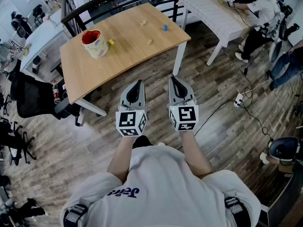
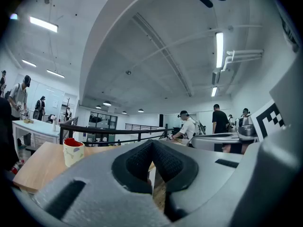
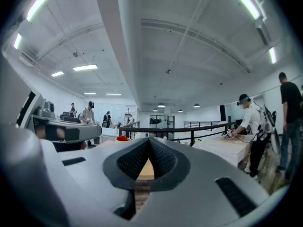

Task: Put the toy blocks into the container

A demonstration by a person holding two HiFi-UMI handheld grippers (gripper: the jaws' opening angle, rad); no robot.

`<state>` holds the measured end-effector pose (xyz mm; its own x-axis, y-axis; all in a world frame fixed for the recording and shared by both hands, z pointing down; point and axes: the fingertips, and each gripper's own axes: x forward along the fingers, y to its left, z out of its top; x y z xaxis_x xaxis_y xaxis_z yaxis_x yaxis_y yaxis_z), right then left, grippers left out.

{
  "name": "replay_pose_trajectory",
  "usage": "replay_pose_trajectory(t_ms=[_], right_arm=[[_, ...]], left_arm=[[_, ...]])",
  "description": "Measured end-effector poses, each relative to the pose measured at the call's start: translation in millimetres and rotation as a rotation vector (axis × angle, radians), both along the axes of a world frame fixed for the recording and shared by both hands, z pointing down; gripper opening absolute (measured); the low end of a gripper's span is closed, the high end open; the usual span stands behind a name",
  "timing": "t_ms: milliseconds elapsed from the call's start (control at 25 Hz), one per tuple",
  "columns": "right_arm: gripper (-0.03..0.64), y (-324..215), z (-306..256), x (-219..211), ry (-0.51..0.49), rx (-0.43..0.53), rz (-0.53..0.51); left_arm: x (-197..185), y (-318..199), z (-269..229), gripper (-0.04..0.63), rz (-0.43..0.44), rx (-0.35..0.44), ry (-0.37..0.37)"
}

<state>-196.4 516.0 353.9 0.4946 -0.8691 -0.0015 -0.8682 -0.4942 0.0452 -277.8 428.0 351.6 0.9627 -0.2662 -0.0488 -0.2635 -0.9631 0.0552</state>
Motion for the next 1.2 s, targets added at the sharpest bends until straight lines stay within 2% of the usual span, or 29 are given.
replay_pose_trajectory(t_ms=[280,440,560,800,1000,1200], right_arm=[[0.014,-7.4,11.4,-4.5,-0.007,0.004,-0.040],[0.014,-33.0,18.5,23.5,-0.048,0.029,-0.027],[0.014,-61.5,26.5,48.3,-0.076,0.032,-0.017],[0.015,-142.2,29.9,115.2,-0.080,0.033,-0.033],[0.015,-233.1,6.0,163.4,-0.024,0.003,-0.071],[0.015,-319.1,10.3,208.3,-0.022,-0.029,-0.104]], left_arm=[[12.7,-0.3,22.9,0.008,0.019,-0.042,-0.033],[36.4,-25.0,32.2,0.008,0.031,-0.006,-0.051],[63.7,-58.7,34.9,0.008,0.033,-0.017,-0.032],[139.1,-131.6,24.6,0.008,0.070,0.029,0.011],[193.3,-215.9,3.6,0.008,0.066,0.014,0.051],[239.8,-296.1,4.6,0.008,0.063,0.017,0.046]])
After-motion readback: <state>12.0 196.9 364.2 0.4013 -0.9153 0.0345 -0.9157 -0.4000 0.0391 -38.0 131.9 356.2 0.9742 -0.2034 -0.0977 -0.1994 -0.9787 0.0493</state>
